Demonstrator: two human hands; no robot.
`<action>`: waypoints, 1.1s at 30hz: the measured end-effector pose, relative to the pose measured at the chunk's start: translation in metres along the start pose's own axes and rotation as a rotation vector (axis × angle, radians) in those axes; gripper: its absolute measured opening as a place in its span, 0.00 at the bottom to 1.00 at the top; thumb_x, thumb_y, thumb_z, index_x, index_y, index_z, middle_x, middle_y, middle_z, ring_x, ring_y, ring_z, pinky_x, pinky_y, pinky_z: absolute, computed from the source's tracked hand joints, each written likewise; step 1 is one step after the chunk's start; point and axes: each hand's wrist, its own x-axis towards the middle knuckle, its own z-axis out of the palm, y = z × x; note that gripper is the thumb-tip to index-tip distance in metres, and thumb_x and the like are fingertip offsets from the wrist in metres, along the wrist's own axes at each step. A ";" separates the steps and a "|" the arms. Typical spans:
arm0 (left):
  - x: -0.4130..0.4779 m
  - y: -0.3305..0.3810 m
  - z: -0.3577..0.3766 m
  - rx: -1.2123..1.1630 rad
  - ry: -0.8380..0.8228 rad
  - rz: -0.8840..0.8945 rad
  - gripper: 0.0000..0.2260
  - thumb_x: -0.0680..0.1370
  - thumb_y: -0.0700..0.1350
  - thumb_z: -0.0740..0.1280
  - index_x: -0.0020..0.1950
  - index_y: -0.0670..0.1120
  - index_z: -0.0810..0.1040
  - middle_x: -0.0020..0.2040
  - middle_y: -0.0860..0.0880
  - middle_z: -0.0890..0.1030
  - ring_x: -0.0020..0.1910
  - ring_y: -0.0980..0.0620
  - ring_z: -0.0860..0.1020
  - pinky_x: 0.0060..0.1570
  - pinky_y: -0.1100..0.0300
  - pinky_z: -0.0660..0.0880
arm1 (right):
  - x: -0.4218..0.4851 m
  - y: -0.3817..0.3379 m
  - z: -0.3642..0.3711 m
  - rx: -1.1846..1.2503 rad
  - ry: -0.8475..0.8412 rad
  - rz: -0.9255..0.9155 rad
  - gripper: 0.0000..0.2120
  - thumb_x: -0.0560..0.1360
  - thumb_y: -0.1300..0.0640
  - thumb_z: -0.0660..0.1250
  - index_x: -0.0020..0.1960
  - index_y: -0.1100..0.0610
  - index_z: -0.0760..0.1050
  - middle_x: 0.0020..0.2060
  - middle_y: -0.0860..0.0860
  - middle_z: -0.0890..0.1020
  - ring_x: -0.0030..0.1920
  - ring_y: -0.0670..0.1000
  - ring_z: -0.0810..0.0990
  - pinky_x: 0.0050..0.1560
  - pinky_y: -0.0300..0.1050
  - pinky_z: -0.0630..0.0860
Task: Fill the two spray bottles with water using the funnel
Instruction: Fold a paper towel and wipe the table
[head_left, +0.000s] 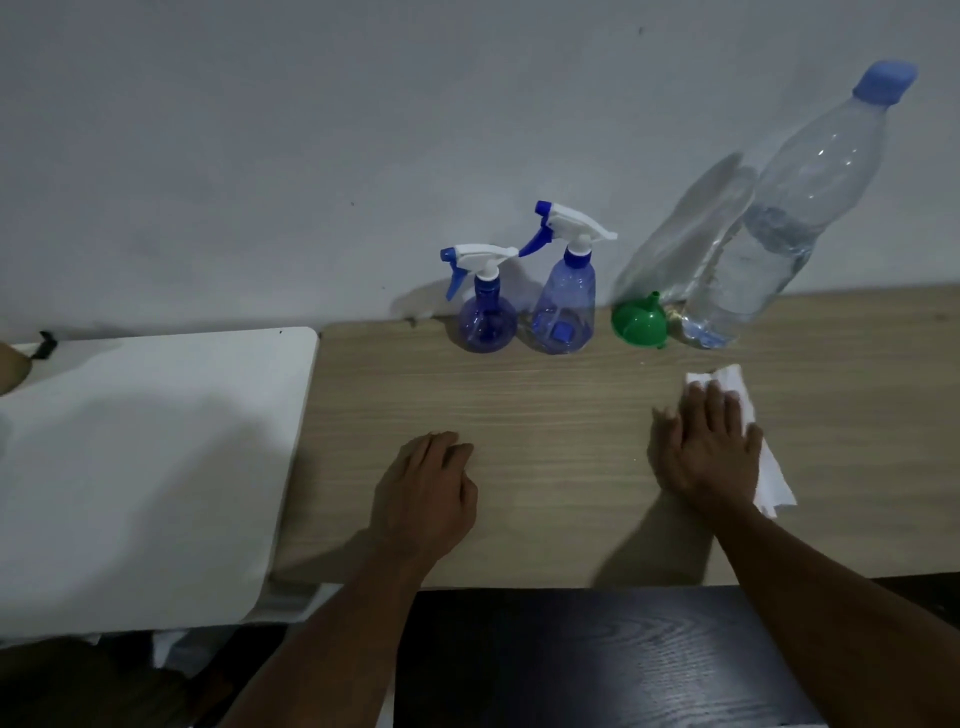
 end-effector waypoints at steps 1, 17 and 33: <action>-0.003 -0.005 0.000 -0.002 0.006 0.001 0.17 0.73 0.45 0.68 0.62 0.47 0.82 0.64 0.48 0.80 0.63 0.47 0.78 0.62 0.52 0.76 | -0.003 -0.011 0.002 0.016 0.027 0.134 0.32 0.82 0.40 0.41 0.80 0.56 0.52 0.80 0.55 0.53 0.80 0.58 0.49 0.75 0.66 0.49; -0.068 -0.076 -0.020 -0.159 0.113 -0.220 0.18 0.78 0.47 0.59 0.62 0.43 0.82 0.64 0.44 0.80 0.65 0.43 0.77 0.62 0.48 0.77 | -0.094 -0.240 0.061 0.078 -0.042 -0.080 0.33 0.81 0.42 0.44 0.80 0.60 0.53 0.79 0.59 0.53 0.79 0.61 0.49 0.76 0.66 0.48; -0.095 -0.016 -0.022 -0.408 0.160 -0.540 0.15 0.78 0.37 0.64 0.64 0.42 0.80 0.67 0.44 0.77 0.70 0.45 0.72 0.69 0.50 0.70 | -0.135 -0.149 0.034 -0.137 -0.277 -1.250 0.31 0.83 0.40 0.48 0.81 0.52 0.49 0.81 0.50 0.49 0.80 0.52 0.43 0.78 0.59 0.49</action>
